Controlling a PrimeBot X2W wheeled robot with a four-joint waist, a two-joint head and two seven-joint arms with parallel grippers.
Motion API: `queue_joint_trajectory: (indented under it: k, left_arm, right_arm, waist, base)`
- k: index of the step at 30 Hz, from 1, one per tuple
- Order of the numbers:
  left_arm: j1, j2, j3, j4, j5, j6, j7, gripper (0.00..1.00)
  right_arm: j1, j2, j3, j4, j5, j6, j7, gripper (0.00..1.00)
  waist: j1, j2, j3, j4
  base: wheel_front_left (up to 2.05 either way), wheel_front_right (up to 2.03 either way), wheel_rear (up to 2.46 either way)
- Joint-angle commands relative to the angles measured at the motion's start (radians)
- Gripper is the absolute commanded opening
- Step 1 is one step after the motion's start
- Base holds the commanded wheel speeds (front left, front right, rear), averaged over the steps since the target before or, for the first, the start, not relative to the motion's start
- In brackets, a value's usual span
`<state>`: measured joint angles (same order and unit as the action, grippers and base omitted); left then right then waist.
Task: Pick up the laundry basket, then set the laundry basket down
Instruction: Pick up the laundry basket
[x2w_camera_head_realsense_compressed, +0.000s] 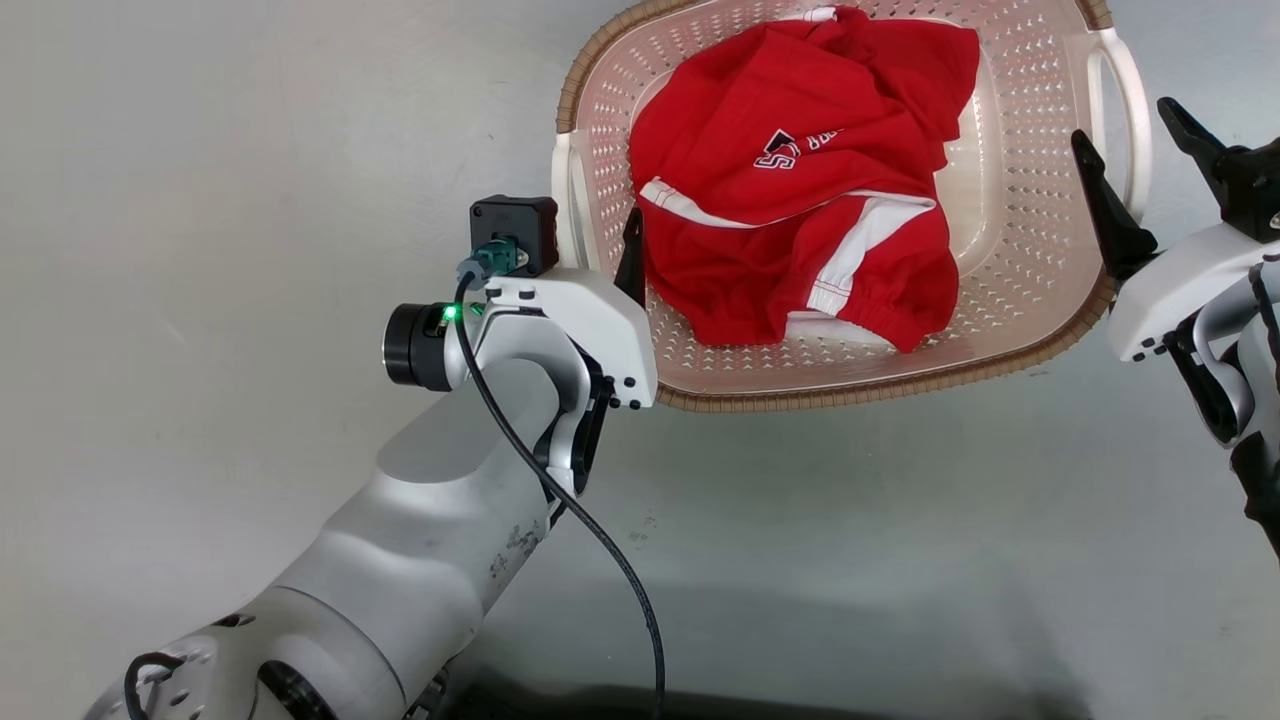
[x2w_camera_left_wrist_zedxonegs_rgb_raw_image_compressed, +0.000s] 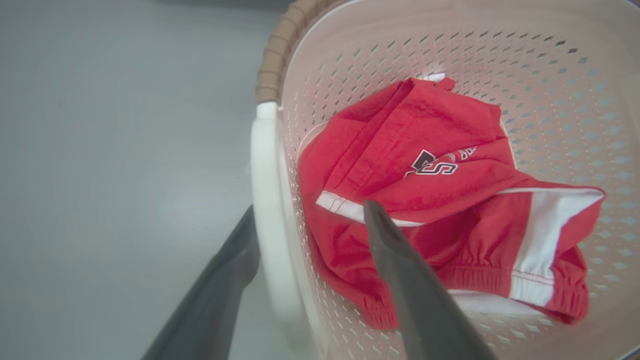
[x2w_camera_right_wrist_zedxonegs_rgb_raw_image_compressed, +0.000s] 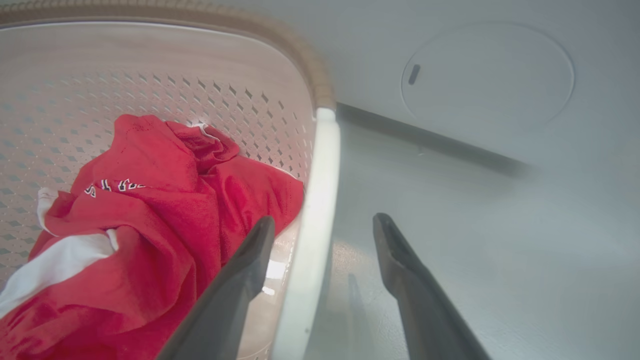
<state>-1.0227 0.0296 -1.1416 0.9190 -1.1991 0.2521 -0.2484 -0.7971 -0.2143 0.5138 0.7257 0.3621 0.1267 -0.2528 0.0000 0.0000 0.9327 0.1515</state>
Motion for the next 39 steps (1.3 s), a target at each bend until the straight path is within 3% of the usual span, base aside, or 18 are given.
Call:
queue_joint_trajectory:
  k: [1,6,7,8,9,24,39]
  left_arm:
    - [-0.004,0.021,0.006,-0.004,-0.010,0.011,-0.013,1.00]
    - [-0.005,0.021,-0.011,0.003,-0.015,0.016,-0.013,1.00]
    - [-0.007,0.021,-0.013,0.004,-0.017,0.016,-0.013,1.00]
    - [-0.006,0.021,-0.022,0.009,-0.021,0.016,-0.013,0.21]
    - [-0.006,0.021,-0.039,0.015,-0.023,0.016,-0.008,0.00]
    - [-0.033,0.021,-0.101,0.043,-0.056,0.019,-0.013,0.00]
    - [0.025,0.021,-0.124,0.177,-0.079,-0.044,0.000,0.00]
  right_arm:
    - [0.032,0.003,0.017,-0.008,0.013,0.004,-0.009,1.00]
    - [0.029,0.006,0.023,-0.011,0.016,0.004,-0.009,0.97]
    - [0.029,0.007,0.025,-0.011,0.018,0.004,-0.009,0.49]
    - [0.030,0.009,0.027,-0.009,0.023,0.004,-0.009,0.00]
    - [0.032,0.011,0.034,0.000,0.028,0.004,-0.009,0.00]
    - [0.016,0.032,0.089,0.096,0.077,0.004,-0.009,0.00]
    - [0.020,0.096,0.253,0.207,0.229,0.004,0.090,0.00]
  waist:
    - [0.0000,0.0000,0.001,-0.002]
    - [0.0000,0.0000,0.004,-0.009]
    - [0.0000,0.0000,0.005,-0.011]
    - [0.0000,0.0000,0.005,-0.013]
    - [0.0000,0.0000,0.005,-0.015]
    - [0.0000,0.0000,-0.020,-0.036]
    - [0.0000,0.0000,-0.151,-0.122]
  base:
    - [0.00,0.00,0.00]
    - [0.00,0.00,0.00]
    - [0.00,0.00,0.00]
    - [0.00,0.00,0.00]
    - [0.00,0.00,0.00]
    - [0.00,0.00,0.00]
    - [0.00,0.00,0.00]
